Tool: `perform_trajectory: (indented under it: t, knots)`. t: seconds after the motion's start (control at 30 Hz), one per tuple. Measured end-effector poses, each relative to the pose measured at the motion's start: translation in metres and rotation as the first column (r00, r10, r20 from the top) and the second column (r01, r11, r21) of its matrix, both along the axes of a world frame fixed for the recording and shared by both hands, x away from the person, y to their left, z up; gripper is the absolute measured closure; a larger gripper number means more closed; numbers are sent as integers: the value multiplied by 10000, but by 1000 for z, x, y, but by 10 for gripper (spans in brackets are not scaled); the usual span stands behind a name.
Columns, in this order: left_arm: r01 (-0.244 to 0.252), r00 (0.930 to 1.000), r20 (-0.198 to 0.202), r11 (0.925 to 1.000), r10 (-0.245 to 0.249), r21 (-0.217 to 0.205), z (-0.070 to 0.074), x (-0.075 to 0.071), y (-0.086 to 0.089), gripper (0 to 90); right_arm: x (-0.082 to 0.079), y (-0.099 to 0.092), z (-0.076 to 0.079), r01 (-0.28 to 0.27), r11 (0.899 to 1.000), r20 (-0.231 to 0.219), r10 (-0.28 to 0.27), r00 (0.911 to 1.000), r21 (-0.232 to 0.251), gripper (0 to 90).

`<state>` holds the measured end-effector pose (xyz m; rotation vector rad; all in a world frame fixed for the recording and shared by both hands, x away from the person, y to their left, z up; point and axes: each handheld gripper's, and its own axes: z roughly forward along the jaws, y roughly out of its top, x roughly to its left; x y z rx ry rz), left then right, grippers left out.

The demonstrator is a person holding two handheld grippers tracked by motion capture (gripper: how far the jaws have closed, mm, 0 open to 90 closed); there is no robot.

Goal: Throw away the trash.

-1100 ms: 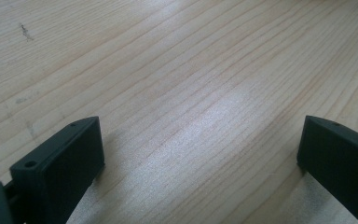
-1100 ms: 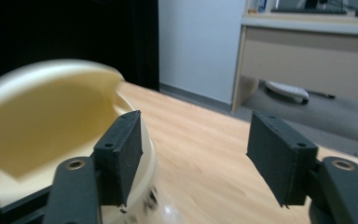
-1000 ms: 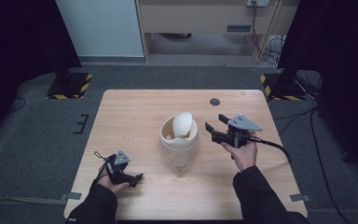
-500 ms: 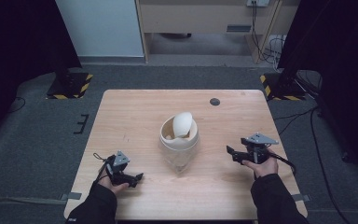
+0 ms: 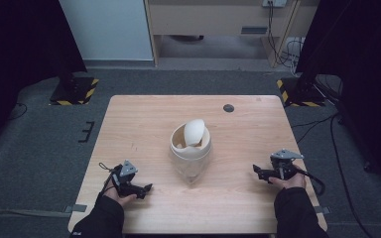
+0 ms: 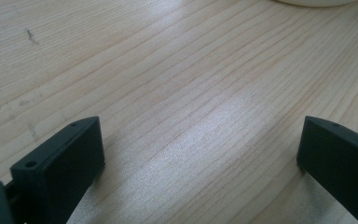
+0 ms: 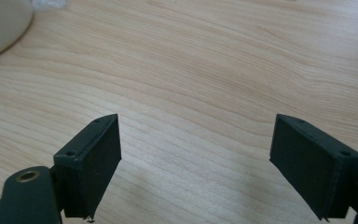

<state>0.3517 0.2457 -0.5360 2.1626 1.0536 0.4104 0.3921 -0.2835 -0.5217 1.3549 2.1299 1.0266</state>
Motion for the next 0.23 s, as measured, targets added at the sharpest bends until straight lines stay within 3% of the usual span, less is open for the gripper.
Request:
perform_trajectory:
  t: [0.1,0.23]
  knots:
    - [-175,9998,10,9998,175,-56,0,1,2,3,2,-2,-3,-33,9999,-29,33,10000,-138,144]
    - [-393,9992,29,9992,393,-44,0,2,6,15,5,-5,-10,-89,9995,-427,76,9991,-293,124]
